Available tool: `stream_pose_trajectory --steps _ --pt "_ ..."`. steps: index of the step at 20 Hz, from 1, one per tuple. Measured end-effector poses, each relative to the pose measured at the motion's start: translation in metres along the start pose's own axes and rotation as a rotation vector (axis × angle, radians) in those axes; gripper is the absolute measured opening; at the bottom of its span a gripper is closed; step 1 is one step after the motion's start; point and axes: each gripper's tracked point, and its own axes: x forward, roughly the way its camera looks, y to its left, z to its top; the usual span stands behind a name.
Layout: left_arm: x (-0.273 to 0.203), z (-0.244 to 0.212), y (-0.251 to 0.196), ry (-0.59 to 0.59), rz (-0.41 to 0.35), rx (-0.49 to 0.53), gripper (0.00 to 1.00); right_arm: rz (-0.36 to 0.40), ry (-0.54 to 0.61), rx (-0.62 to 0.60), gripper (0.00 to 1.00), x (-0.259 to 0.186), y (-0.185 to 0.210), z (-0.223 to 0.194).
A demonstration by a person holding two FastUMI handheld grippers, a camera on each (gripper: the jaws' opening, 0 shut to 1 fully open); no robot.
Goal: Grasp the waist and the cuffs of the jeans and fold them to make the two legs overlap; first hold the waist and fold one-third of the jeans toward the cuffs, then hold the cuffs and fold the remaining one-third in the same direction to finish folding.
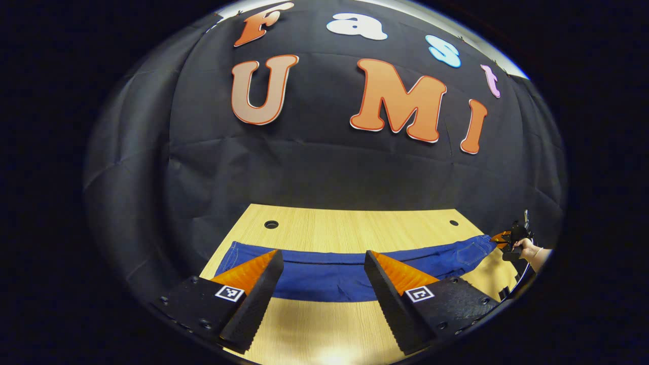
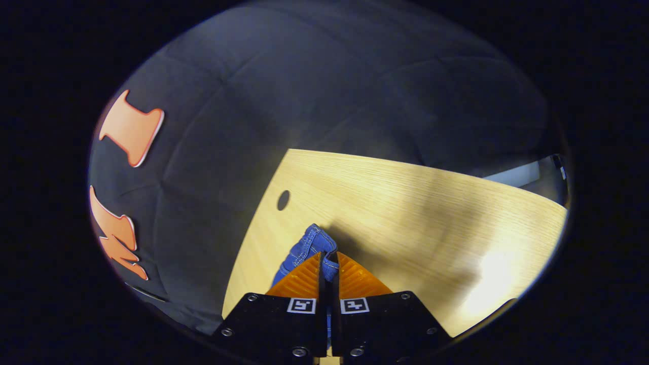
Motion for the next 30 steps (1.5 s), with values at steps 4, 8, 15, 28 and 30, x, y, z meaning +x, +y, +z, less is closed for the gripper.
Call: stream_pose_trajectory --steps 4,8,15,28,30 --pt "0.005 0.008 0.01 -0.011 -0.033 -0.018 0.99 0.075 -0.046 -0.096 0.04 -0.027 0.069 -0.006" --pt "0.01 0.011 0.017 0.0 -0.084 -0.022 0.98 0.157 -0.052 -0.156 0.04 -0.055 0.138 -0.037" --pt "0.014 0.015 0.037 -0.001 -0.142 -0.022 0.98 0.277 -0.004 -0.312 0.04 -0.092 0.238 -0.141" --pt "0.015 0.004 0.062 0.031 -0.145 -0.074 0.98 0.302 0.231 -0.588 0.03 -0.07 0.292 -0.359" --pt "0.015 0.002 0.063 0.042 -0.146 -0.086 0.98 0.291 0.28 -0.624 0.03 -0.058 0.286 -0.393"
